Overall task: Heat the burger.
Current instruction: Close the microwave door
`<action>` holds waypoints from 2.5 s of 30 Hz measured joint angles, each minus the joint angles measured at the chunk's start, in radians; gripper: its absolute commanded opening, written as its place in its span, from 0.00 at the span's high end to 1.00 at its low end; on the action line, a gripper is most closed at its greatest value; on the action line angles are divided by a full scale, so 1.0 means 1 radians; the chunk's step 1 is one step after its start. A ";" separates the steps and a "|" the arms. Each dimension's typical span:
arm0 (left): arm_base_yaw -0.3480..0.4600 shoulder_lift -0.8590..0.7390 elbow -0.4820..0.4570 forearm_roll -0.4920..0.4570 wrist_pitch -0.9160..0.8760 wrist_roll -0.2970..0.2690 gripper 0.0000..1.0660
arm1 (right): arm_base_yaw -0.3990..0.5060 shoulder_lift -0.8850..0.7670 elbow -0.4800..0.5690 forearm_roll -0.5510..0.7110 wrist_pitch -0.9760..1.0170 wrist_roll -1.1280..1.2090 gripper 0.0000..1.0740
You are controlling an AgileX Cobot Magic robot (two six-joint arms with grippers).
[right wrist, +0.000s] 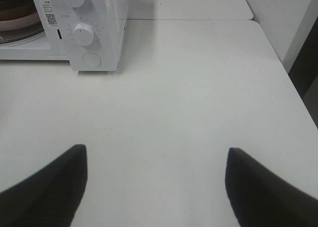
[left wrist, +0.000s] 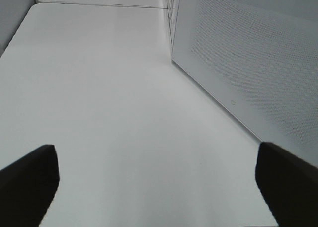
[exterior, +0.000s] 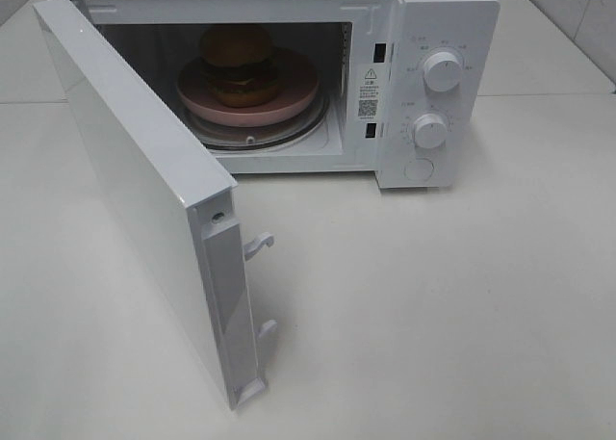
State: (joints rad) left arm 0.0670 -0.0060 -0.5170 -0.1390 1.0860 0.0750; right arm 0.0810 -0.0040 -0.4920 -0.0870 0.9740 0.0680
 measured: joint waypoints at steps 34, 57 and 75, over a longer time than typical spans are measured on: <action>0.000 0.037 -0.014 -0.053 -0.027 -0.009 0.06 | 0.000 0.000 0.000 0.000 0.000 -0.001 0.29; 0.000 0.510 0.184 -0.050 -0.975 0.004 1.00 | 0.000 0.000 0.000 0.000 0.000 -0.001 0.29; -0.011 1.126 0.291 0.476 -1.724 -0.323 1.00 | 0.000 0.000 0.000 0.000 0.000 -0.001 0.29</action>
State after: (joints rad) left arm 0.0560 1.1200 -0.2260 0.3370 -0.6380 -0.2480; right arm 0.0810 -0.0040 -0.4920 -0.0870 0.9740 0.0670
